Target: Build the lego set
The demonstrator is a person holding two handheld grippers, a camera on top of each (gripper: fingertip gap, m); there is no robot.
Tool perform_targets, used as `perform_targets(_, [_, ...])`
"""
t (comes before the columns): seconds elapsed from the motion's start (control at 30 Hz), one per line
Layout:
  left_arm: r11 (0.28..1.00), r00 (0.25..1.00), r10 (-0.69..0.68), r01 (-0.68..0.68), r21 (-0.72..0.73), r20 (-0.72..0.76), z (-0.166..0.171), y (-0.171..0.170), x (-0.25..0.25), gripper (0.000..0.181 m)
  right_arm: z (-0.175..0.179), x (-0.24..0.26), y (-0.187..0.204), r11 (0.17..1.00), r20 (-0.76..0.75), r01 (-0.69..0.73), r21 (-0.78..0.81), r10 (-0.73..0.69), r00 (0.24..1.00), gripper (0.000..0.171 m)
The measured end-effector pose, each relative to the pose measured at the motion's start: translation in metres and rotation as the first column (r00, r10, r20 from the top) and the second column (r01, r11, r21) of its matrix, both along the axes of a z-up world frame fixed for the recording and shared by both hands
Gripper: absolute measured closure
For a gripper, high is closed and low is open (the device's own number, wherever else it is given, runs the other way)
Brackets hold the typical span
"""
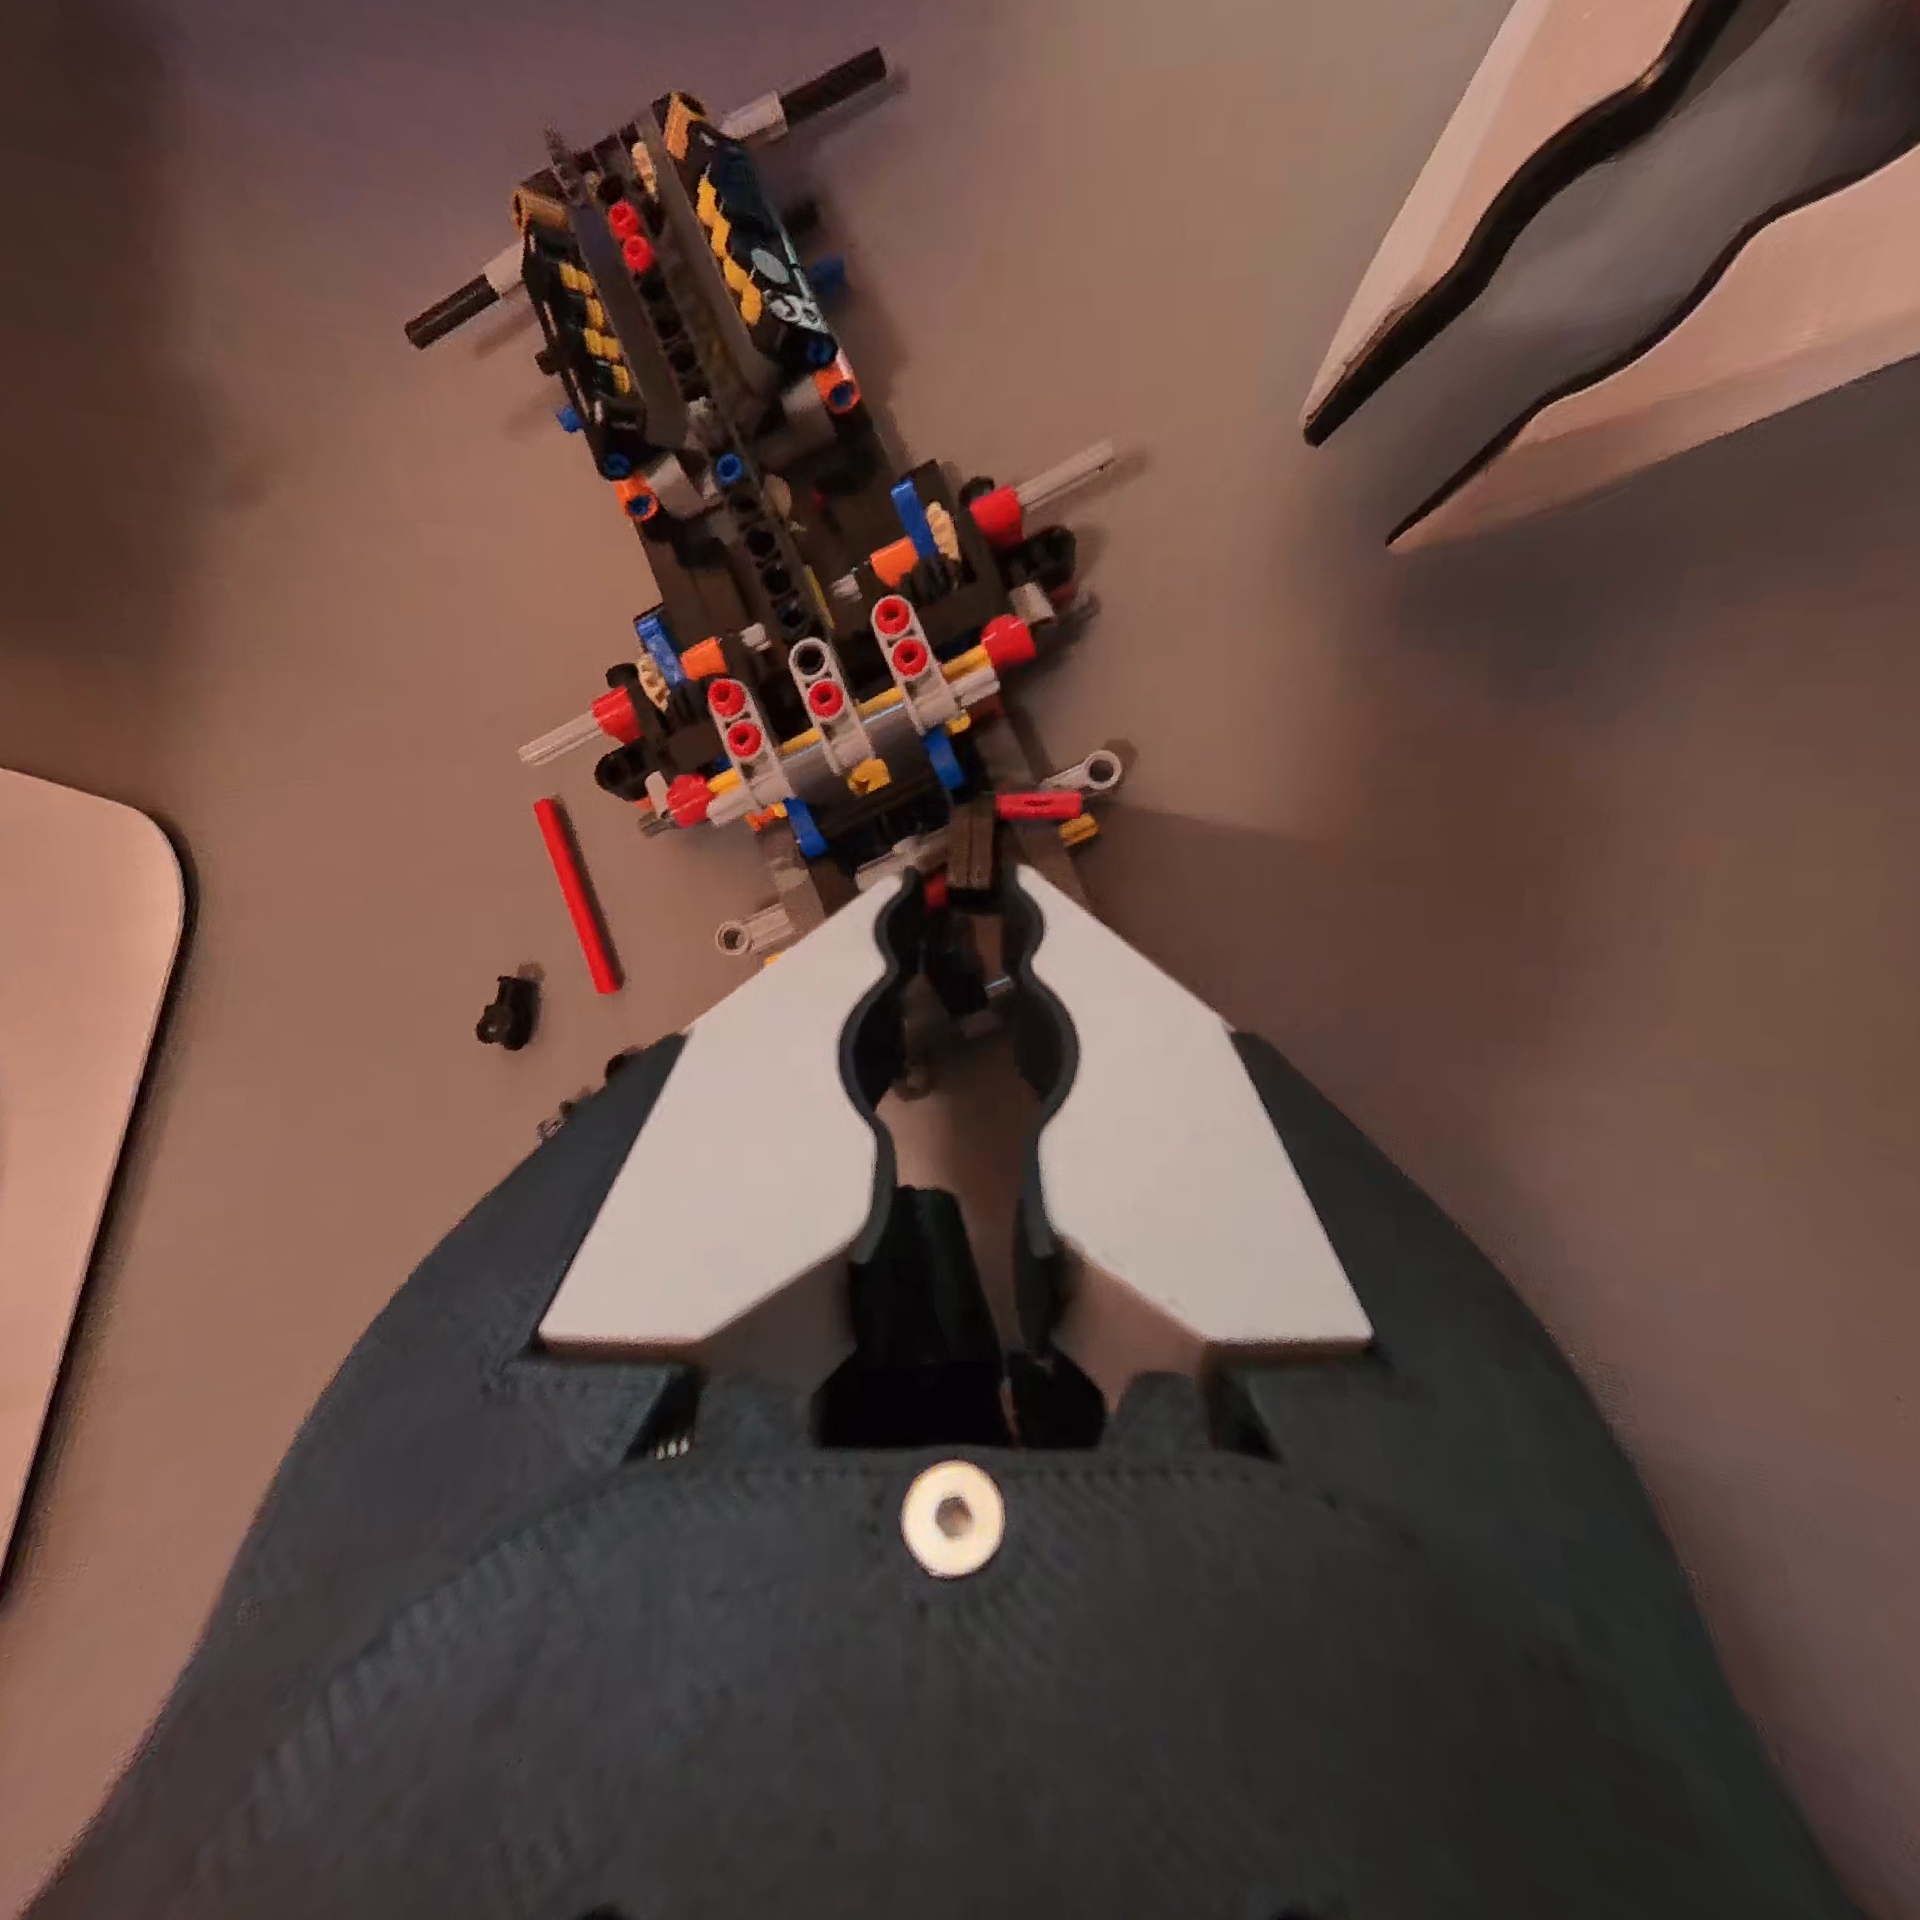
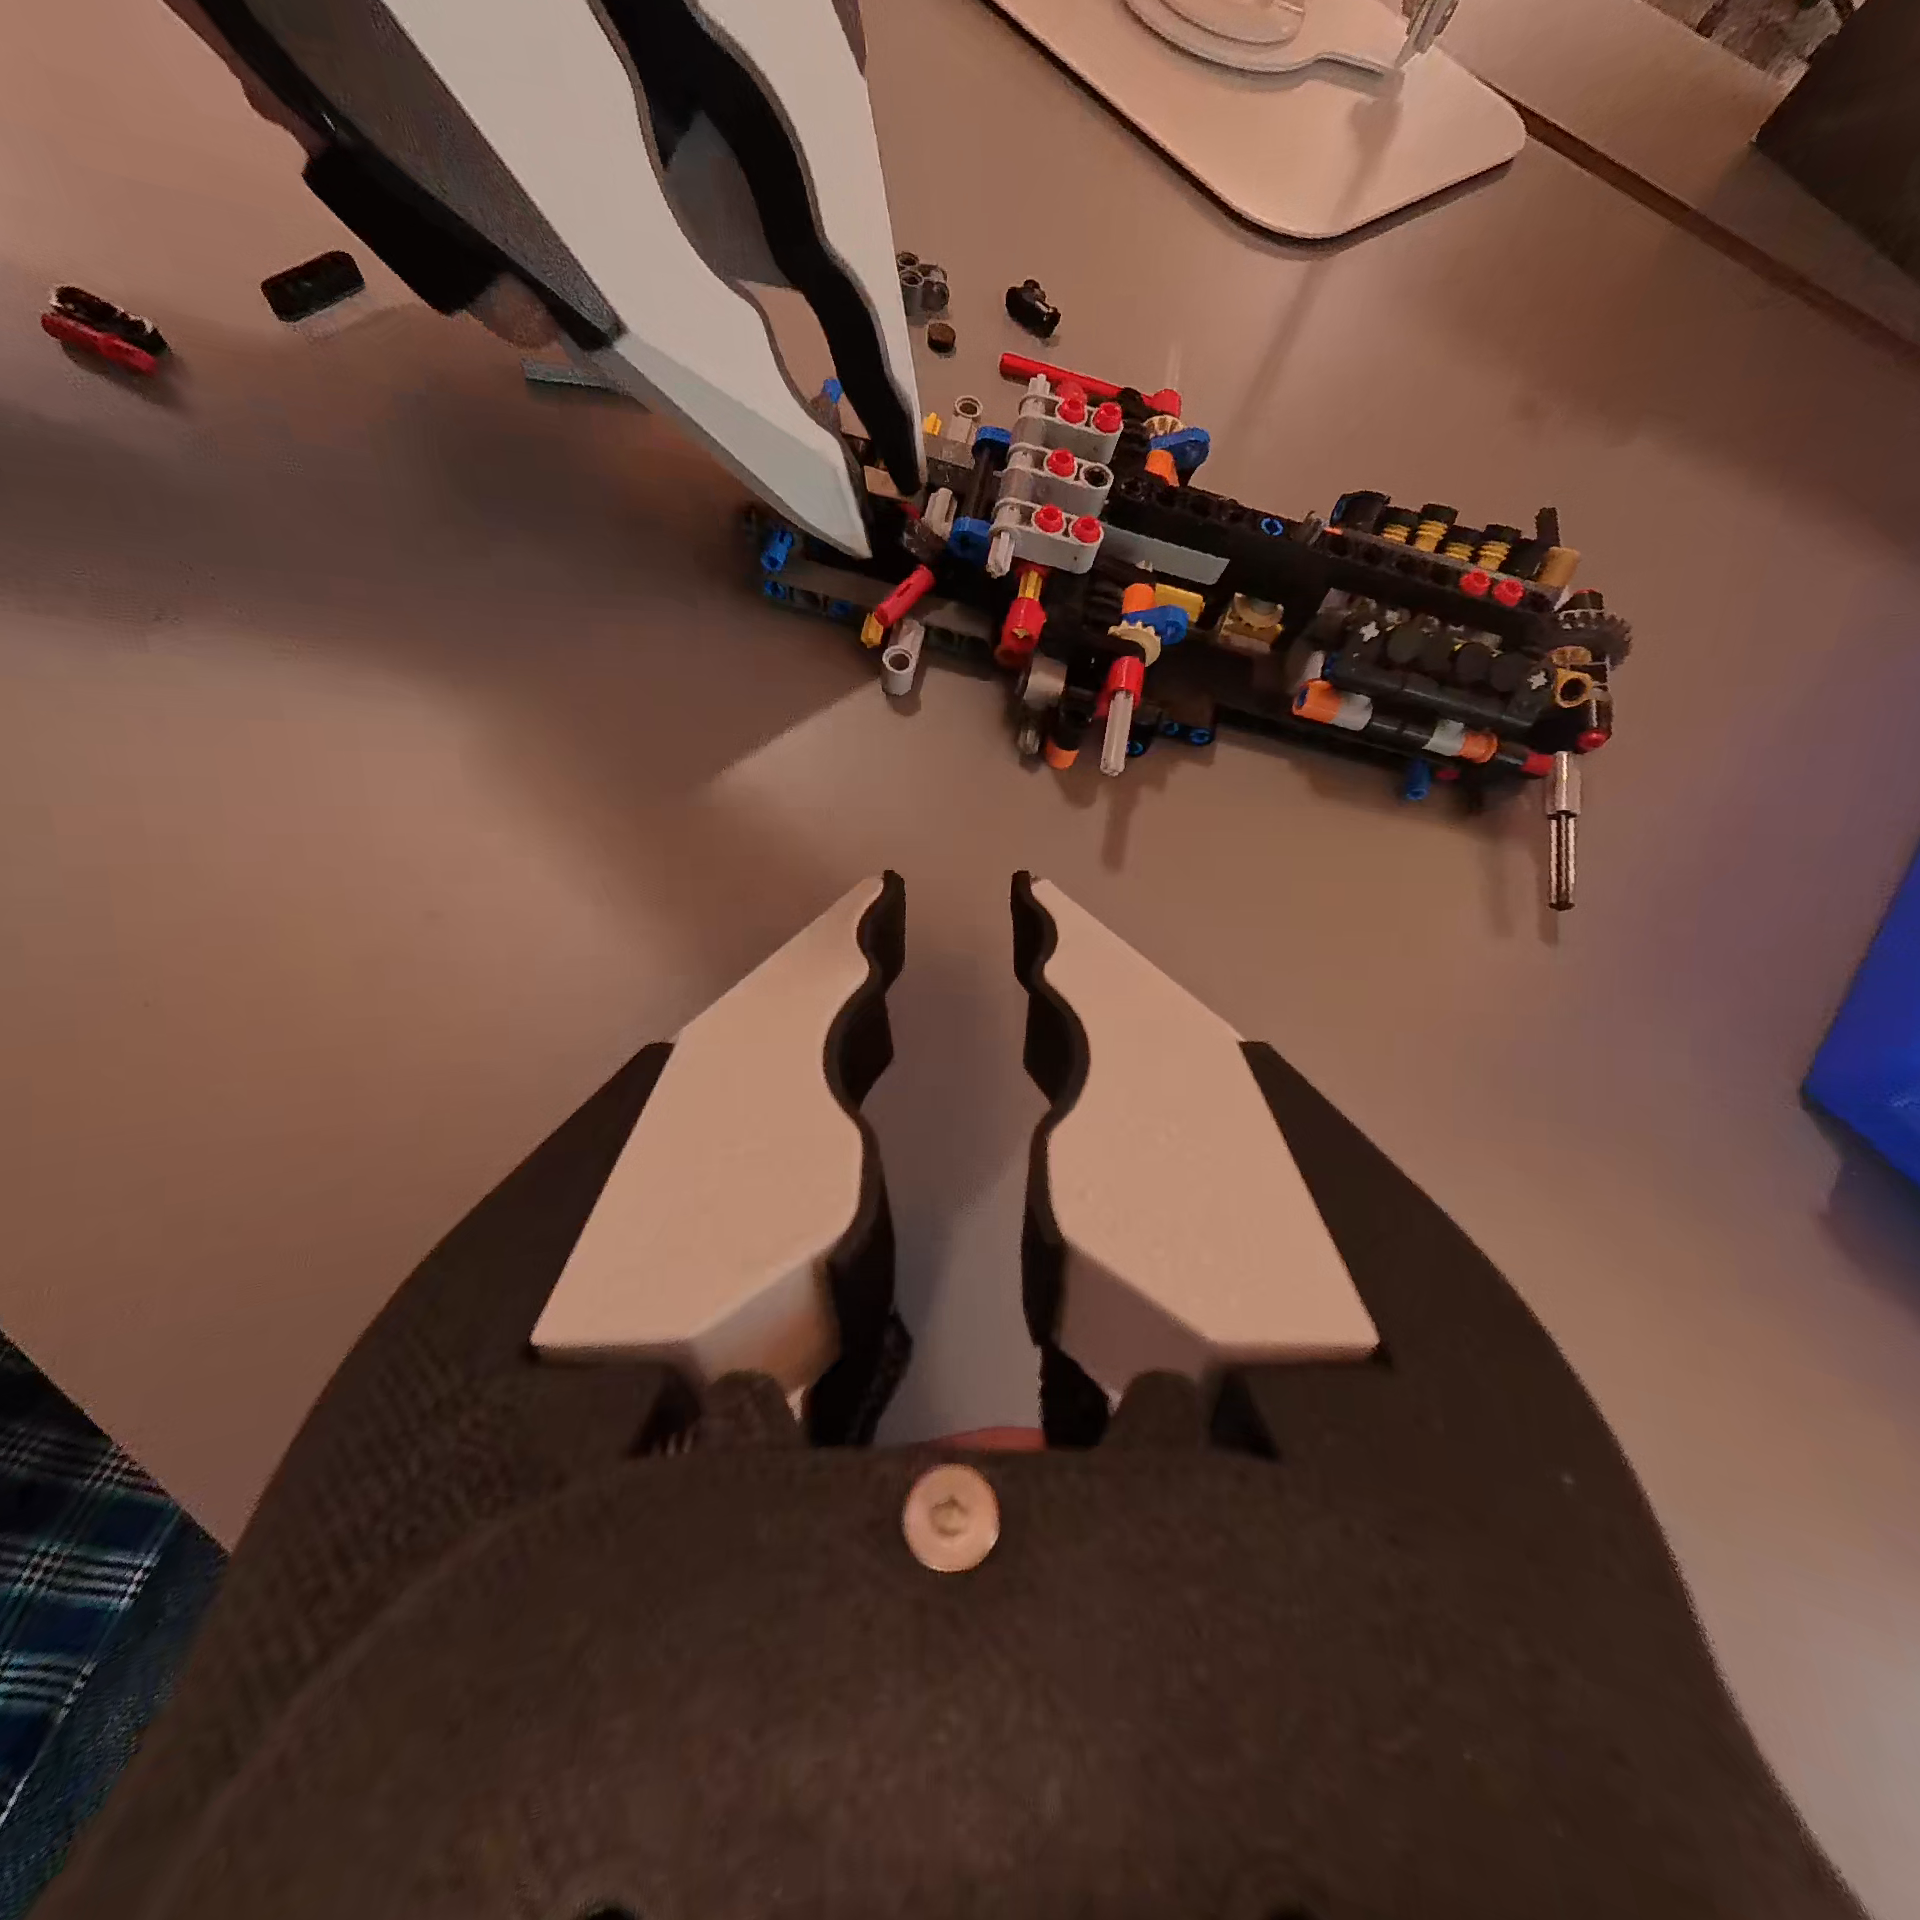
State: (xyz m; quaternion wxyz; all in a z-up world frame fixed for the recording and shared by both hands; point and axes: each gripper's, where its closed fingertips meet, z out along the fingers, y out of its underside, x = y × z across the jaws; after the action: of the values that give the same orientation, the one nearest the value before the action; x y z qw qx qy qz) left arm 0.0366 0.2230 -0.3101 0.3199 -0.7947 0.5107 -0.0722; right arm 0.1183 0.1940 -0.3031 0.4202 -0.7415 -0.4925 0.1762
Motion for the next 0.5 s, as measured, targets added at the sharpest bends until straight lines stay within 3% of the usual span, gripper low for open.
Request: perform_targets(0.5, [0.997, 0.994, 0.062, -0.067, 0.048, 0.090, 0.013, -0.006, 0.010, 0.175, 0.018, -0.015, 0.002, 0.998, -0.088, 0.023, 0.058, -0.018, 0.996, 0.156])
